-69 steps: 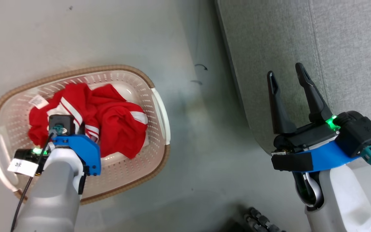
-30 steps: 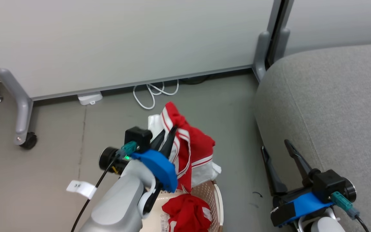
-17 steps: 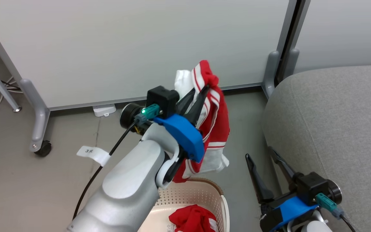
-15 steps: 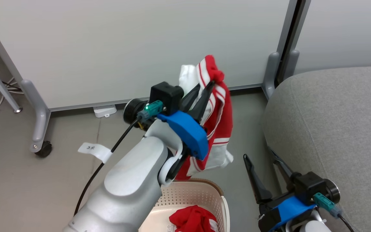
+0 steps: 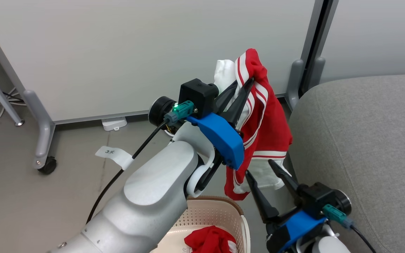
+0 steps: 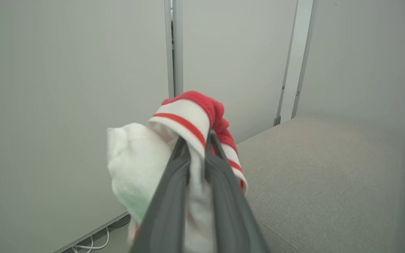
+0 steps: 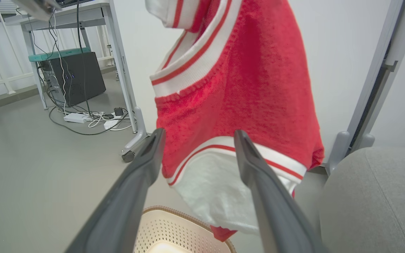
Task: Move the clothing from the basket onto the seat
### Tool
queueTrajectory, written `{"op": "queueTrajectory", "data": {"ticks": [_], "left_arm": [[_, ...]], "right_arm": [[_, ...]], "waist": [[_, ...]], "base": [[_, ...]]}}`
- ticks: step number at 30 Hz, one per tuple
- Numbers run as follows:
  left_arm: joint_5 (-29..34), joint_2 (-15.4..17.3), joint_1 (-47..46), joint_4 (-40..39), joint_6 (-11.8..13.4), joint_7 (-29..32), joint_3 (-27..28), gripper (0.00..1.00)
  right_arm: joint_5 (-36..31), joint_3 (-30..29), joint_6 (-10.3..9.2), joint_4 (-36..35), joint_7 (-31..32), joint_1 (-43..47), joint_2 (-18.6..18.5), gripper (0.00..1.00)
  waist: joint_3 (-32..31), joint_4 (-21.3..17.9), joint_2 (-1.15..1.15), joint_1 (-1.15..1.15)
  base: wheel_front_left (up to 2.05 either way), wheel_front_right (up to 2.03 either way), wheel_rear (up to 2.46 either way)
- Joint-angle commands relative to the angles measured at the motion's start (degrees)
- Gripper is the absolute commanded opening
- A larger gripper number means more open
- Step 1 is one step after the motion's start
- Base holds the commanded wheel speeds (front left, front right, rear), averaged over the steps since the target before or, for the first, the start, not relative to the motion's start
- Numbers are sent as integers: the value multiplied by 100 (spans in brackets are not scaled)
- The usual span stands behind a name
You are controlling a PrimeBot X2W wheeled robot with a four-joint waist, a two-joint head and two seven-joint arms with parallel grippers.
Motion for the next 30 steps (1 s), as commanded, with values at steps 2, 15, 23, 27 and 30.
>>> {"op": "queueTrajectory", "data": {"ticks": [2,15,23,27,30], "left_arm": [[-85,4,-112,13,53,-68,-59,0],[-630,3,-341,57,247,-269,-475,0],[-968,4,-406,56,296,-289,-801,0],[-1090,4,-429,74,311,-300,-940,0],[-1163,4,-444,66,305,-294,-1041,0]], "right_arm": [[100,134,3,46,78,-128,-18,100],[340,597,3,1161,14,-1046,-18,100],[284,341,3,1815,-343,-1556,-17,100],[295,238,3,2069,-438,-1783,-17,100],[315,172,3,2276,-470,-1910,-17,46]], "waist": [[8,-7,-1,0],[79,56,-1,0],[82,159,-1,0],[81,185,-1,0],[78,205,-1,0]], "base": [[0,0,0],[0,0,0],[0,0,0],[0,0,0],[0,0,0]]}}
